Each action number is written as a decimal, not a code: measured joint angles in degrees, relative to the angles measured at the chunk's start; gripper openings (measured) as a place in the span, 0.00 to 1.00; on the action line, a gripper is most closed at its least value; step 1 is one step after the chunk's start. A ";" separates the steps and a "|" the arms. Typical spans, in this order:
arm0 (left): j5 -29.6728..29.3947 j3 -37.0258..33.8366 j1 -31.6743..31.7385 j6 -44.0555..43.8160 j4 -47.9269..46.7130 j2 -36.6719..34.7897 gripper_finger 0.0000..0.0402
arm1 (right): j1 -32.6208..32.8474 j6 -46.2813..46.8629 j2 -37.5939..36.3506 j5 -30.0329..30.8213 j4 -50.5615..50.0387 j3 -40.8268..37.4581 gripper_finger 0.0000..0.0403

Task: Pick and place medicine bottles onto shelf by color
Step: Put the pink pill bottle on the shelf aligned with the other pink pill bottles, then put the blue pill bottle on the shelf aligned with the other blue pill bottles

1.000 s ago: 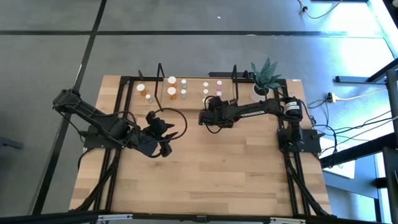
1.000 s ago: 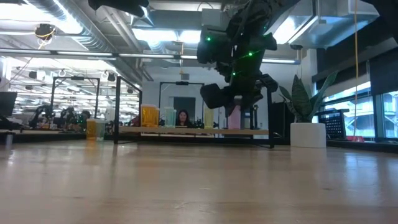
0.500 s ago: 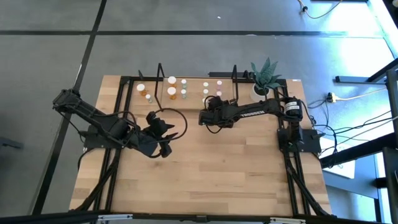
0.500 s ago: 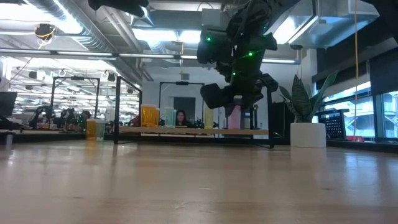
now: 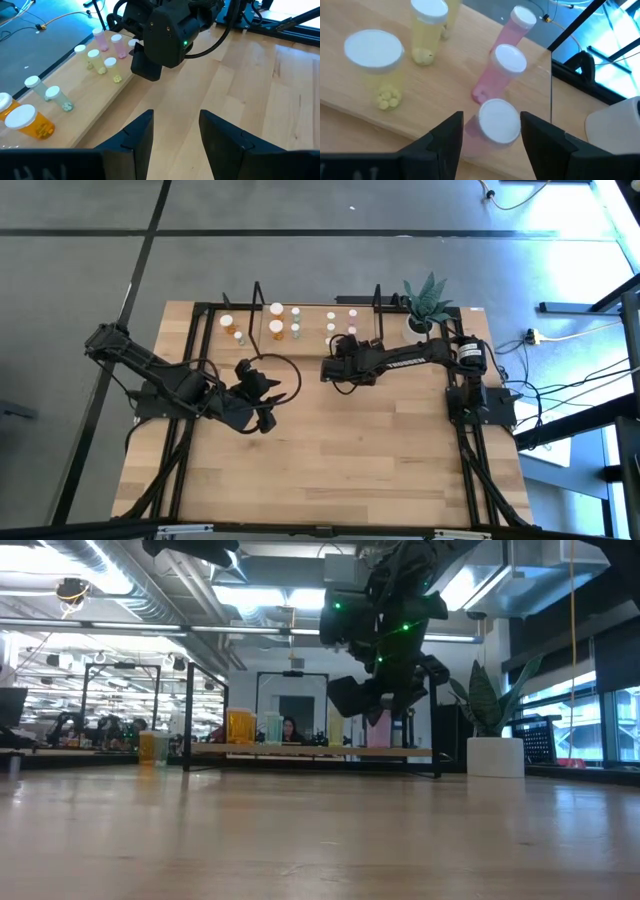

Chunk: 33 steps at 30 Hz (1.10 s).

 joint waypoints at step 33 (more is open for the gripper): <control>5.18 0.02 10.39 -4.15 -12.86 -17.73 0.38 | 12.96 0.93 -0.66 9.73 -35.53 32.63 0.49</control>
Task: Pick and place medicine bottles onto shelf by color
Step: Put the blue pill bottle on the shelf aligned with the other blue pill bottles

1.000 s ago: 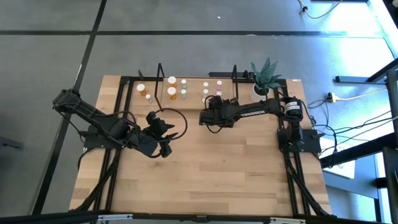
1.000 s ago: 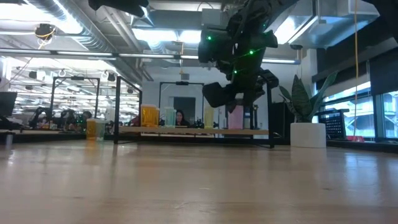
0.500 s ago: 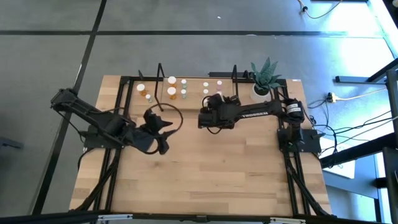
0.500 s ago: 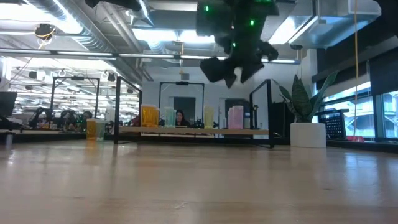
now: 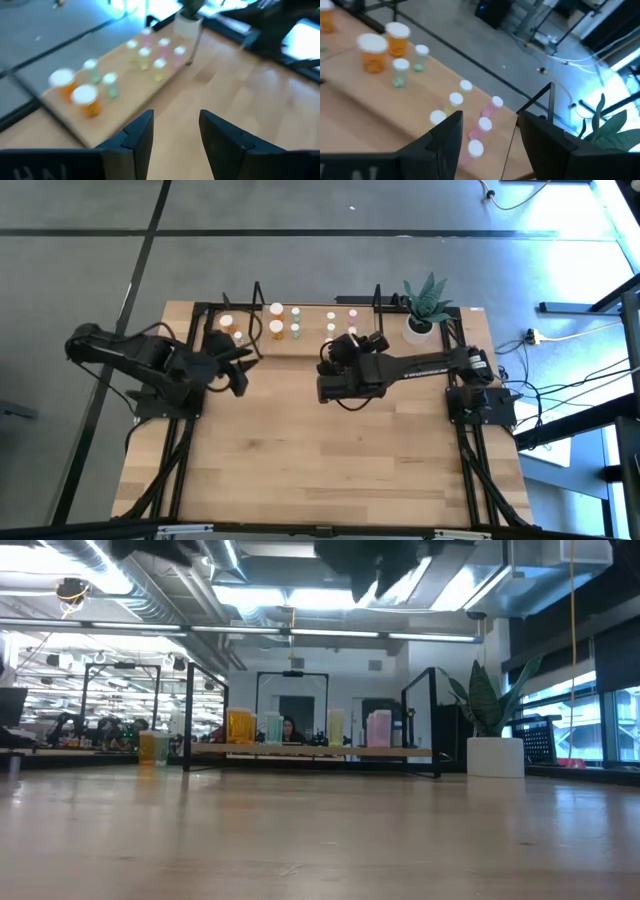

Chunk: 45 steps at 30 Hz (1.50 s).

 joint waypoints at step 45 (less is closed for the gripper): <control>30.73 0.02 63.42 -5.06 -13.83 14.07 0.38 | 6.83 -59.49 -4.35 -57.94 2.10 23.28 0.49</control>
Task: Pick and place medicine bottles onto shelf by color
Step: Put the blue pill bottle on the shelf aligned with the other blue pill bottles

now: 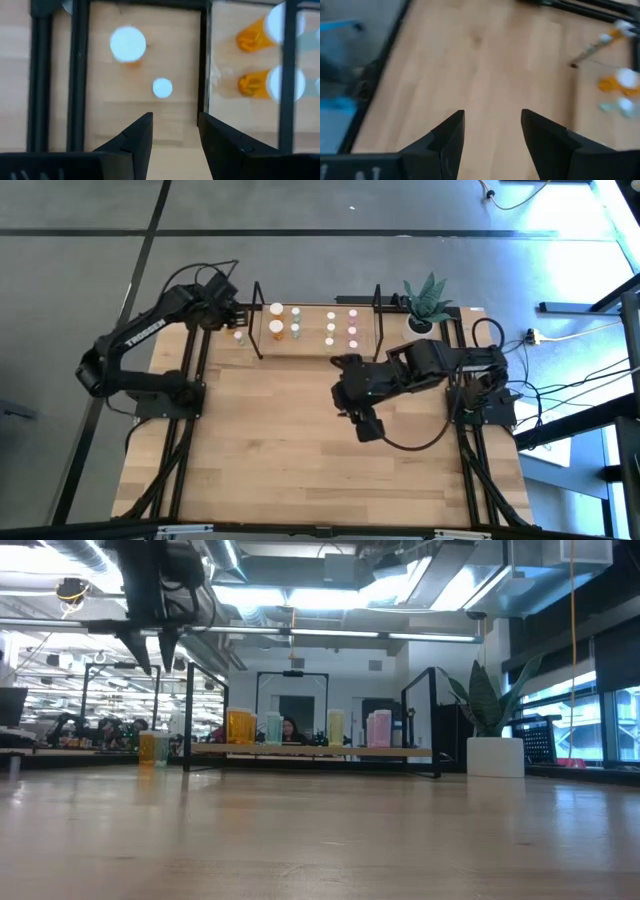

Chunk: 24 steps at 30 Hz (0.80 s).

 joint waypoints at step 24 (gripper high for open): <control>10.20 0.00 11.09 0.20 0.69 14.21 0.38 | -3.79 -7.38 -0.99 -1.71 -2.60 -0.08 0.49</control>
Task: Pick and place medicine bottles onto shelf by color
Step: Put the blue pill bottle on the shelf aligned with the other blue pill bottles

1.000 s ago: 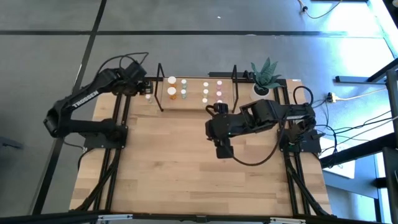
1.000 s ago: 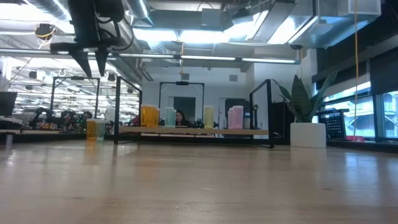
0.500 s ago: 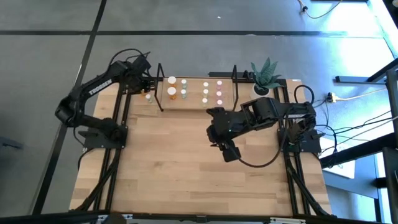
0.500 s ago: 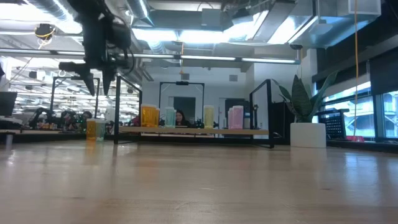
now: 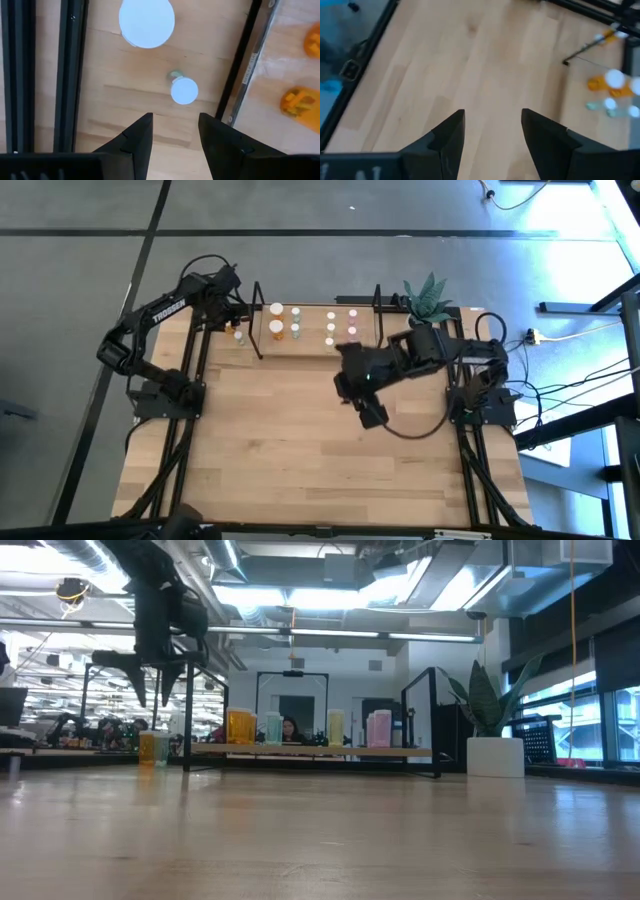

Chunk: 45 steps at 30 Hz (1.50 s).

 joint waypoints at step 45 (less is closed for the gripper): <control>0.52 0.00 0.15 -0.44 0.27 -0.02 0.38 | -14.20 8.89 -4.48 22.46 -0.70 0.00 0.49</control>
